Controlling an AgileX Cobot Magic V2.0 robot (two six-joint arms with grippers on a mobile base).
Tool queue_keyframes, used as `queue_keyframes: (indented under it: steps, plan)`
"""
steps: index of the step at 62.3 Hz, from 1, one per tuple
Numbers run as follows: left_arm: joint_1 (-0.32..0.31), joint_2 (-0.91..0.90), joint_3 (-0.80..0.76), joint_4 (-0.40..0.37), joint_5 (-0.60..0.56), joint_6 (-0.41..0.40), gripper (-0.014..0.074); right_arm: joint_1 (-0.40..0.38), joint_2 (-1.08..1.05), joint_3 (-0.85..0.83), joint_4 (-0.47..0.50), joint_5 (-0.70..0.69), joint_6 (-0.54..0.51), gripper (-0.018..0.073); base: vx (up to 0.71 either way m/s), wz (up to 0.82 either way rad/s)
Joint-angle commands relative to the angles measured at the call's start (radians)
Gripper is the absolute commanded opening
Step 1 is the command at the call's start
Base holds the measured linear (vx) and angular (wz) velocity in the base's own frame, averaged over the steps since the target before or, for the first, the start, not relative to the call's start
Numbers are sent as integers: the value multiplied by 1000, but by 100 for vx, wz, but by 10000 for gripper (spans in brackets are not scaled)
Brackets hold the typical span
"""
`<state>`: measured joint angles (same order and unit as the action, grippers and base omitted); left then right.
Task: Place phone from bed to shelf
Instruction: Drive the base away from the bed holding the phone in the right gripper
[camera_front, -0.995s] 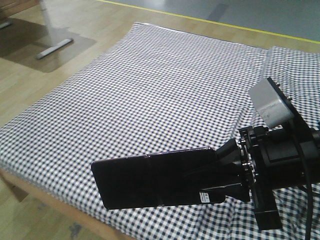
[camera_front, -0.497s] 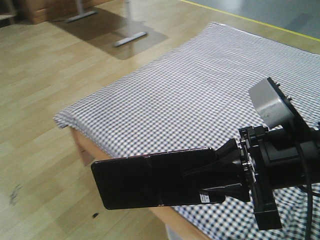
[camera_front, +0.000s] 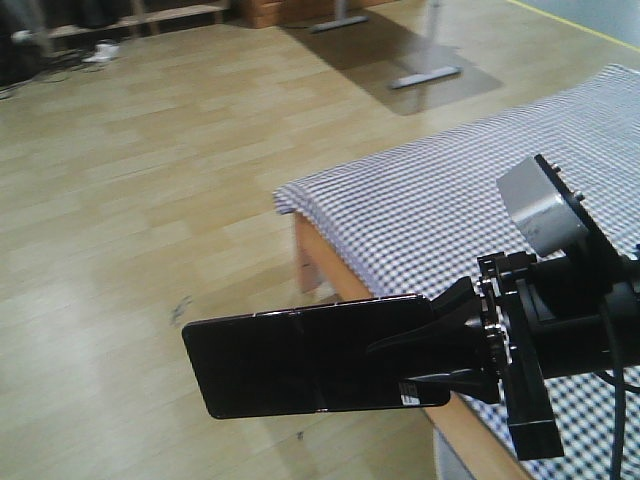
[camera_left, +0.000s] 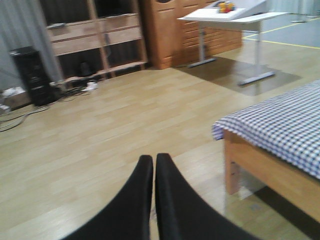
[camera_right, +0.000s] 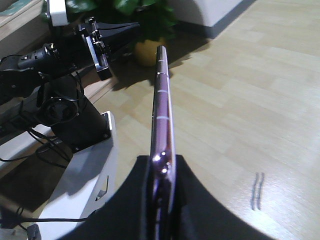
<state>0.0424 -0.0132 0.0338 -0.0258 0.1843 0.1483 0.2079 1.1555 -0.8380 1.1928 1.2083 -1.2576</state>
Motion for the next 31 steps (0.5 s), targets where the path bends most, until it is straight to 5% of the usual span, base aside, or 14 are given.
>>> queue_keyframes:
  steps: [1,31]
  plan:
    - [-4,-13,-21,-9,-72,-6,1,-1,-24,-26,90,79,-8,-2,-18,69]
    - [-4,-13,-21,-9,-72,-6,1,-1,-24,-26,90,79,-8,-2,-17,67]
